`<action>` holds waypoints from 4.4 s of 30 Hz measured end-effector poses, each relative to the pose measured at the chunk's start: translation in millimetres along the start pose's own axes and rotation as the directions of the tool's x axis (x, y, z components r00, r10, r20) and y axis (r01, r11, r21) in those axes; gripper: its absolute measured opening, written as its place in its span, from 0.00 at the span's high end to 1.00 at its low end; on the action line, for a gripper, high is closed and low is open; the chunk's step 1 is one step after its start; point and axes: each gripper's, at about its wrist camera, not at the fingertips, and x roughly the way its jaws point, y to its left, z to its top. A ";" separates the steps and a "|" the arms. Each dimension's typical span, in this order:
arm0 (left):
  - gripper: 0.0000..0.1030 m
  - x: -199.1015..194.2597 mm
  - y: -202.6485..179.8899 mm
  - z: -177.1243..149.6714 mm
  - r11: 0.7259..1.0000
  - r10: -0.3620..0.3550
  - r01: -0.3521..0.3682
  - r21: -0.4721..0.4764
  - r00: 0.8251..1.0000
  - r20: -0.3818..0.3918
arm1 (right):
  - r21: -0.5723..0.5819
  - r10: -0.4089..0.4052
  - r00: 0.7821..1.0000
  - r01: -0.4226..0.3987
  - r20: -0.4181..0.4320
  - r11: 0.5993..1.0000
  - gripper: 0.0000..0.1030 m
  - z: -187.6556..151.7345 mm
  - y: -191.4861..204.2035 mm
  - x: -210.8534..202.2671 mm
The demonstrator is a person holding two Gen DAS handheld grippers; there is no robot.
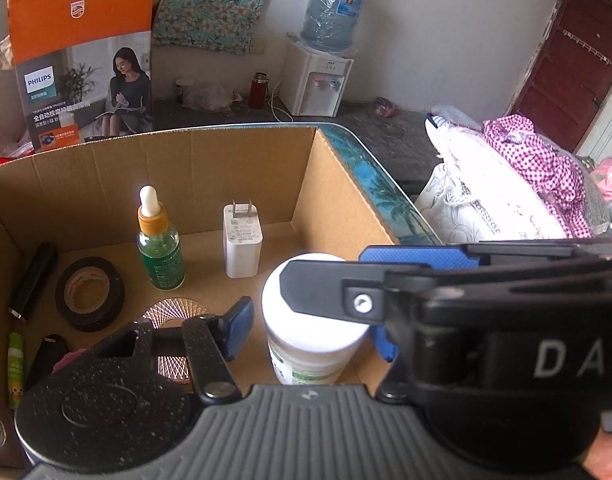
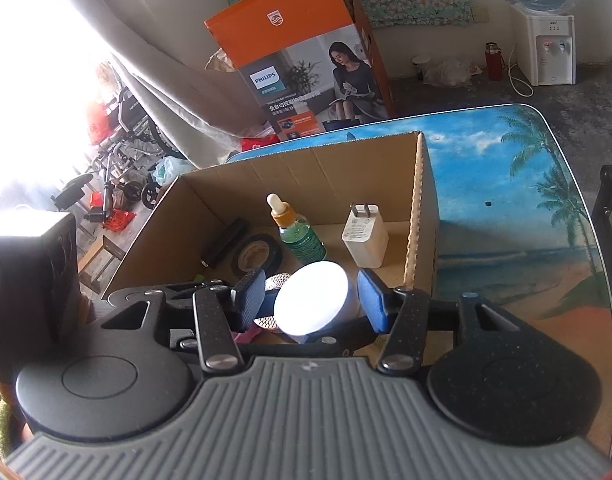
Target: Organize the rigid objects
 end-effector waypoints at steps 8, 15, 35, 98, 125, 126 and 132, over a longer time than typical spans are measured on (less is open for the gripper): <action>0.12 -35.8 -3.2 -2.0 1.000 -0.020 0.018 0.025 0.994 0.110 | 0.041 0.037 0.992 -0.042 0.117 0.998 0.47 -0.1 -1.2 -34.2; 0.06 -85.8 -8.5 -9.6 0.999 -0.028 0.019 0.050 0.982 0.189 | 0.064 0.041 0.973 -0.057 0.226 0.996 0.39 -12.4 7.9 -80.5; 0.00 -154.6 24.3 -46.5 0.919 0.391 -0.372 -0.131 0.906 0.164 | 0.027 -0.209 0.930 0.211 0.302 0.977 0.01 -95.0 68.2 -128.3; 0.01 -123.4 60.4 -62.8 0.901 0.427 -0.421 -0.109 0.904 0.035 | -0.045 -0.415 0.906 0.419 0.081 0.907 0.01 -92.5 88.9 -15.1; 0.02 -123.8 59.8 -63.1 0.901 0.426 -0.420 -0.109 0.904 0.035 | -0.040 -0.414 0.907 0.418 0.078 0.907 0.01 -92.4 88.1 -16.8; 0.02 -123.7 59.5 -63.2 0.901 0.426 -0.421 -0.109 0.904 0.035 | -0.039 -0.415 0.907 0.418 0.078 0.907 0.01 -92.6 87.9 -17.1; 0.02 -123.5 58.9 -63.2 0.900 0.427 -0.421 -0.111 0.904 0.035 | -0.037 -0.416 0.906 0.419 0.077 0.907 0.01 -92.8 88.2 -19.1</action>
